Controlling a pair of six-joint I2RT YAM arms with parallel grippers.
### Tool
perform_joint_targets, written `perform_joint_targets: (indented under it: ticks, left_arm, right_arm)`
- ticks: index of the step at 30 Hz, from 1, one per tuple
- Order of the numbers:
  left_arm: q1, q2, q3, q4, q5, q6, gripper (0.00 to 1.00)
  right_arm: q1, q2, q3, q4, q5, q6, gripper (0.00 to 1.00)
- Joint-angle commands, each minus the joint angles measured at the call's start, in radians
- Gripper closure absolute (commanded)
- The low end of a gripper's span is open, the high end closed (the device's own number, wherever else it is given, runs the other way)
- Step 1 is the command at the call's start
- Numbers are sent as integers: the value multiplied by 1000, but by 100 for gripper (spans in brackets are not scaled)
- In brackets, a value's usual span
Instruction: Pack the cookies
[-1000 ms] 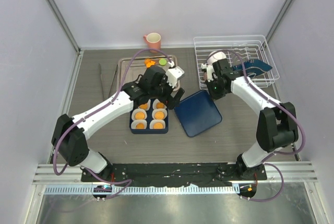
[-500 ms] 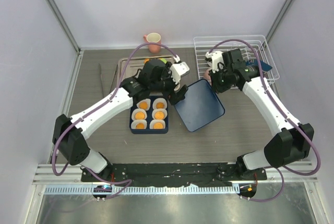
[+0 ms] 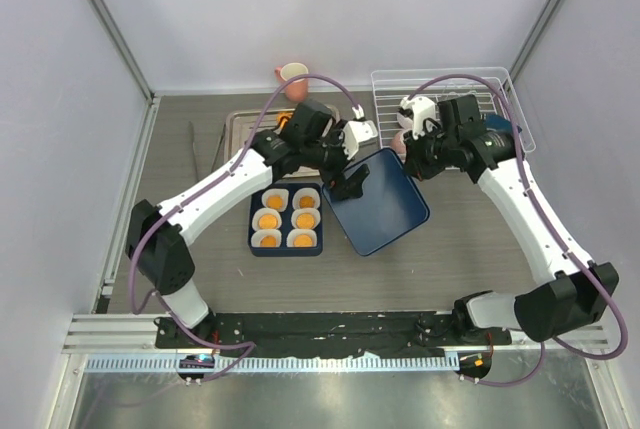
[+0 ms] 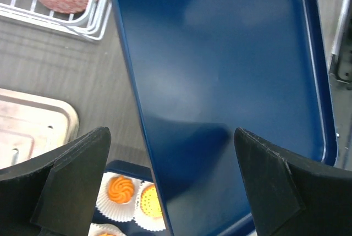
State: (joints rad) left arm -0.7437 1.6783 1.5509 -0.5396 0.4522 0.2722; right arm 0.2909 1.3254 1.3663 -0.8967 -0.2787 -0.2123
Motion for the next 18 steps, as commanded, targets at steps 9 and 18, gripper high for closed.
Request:
perform_joint_targets:
  ticks: [9,18]
  left_arm:
    - [40,93,196,-230,316,-83,10]
    - [46,113,268,-283,283,-114,36]
  right_arm:
    - [2,-120,-24,126,-11,-19,99]
    - [11,-134,-53,154,6,-18,99]
